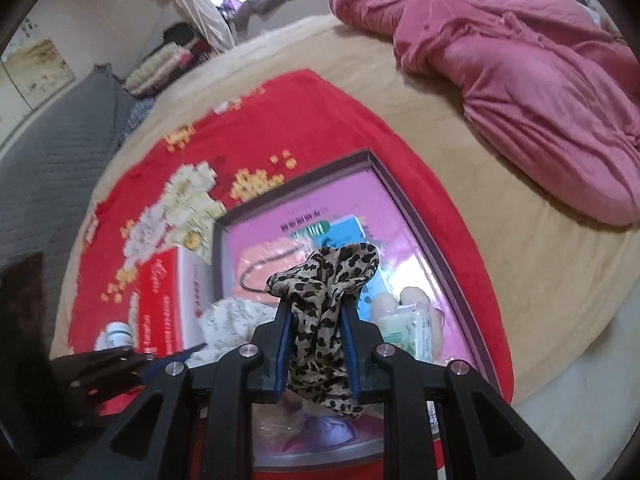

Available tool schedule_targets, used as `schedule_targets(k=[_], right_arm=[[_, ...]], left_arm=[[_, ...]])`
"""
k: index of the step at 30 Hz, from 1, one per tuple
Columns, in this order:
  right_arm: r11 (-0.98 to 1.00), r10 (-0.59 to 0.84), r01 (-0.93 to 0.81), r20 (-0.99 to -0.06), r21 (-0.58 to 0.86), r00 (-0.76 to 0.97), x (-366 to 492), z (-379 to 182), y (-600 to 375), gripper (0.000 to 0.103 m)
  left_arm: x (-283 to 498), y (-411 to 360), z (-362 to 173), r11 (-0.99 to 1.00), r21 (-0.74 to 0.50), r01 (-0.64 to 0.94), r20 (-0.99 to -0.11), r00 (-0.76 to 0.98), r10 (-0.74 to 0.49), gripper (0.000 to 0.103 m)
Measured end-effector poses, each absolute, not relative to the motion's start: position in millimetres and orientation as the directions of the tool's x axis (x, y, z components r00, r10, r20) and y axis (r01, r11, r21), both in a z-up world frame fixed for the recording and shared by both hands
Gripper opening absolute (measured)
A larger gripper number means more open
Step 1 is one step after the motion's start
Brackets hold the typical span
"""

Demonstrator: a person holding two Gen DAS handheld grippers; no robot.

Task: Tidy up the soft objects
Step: 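Open both tools to drop the scrunchies into the tray and withdraw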

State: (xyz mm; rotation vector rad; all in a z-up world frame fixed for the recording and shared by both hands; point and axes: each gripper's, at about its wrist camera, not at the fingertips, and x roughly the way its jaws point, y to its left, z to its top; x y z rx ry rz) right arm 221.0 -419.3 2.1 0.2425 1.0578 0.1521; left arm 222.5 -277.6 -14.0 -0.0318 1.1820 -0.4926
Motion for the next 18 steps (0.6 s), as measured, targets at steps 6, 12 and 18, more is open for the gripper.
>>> schedule_targets(k=[6, 12, 18], right_arm=[[0.965, 0.226, 0.017, -0.862, 0.262, 0.453, 226.4, -15.4, -420.3, 0.028], [0.967, 0.223, 0.002, -0.855, 0.254, 0.467, 224.0, -14.3, -419.4, 0.049], [0.969, 0.210, 0.001, -0.831, 0.246, 0.515, 218.2, 0.8, -424.0, 0.055]], left_arm=[[225.8, -276.3, -15.6, 0.894, -0.278, 0.351, -0.879, 0.283, -0.384, 0.023], [227.0, -276.7, -17.6, 0.896, -0.274, 0.350, -0.881, 0.282, -0.380, 0.024], [227.3, -277.1, -19.1, 0.898, -0.272, 0.347, -0.883, 0.280, -0.376, 0.024]])
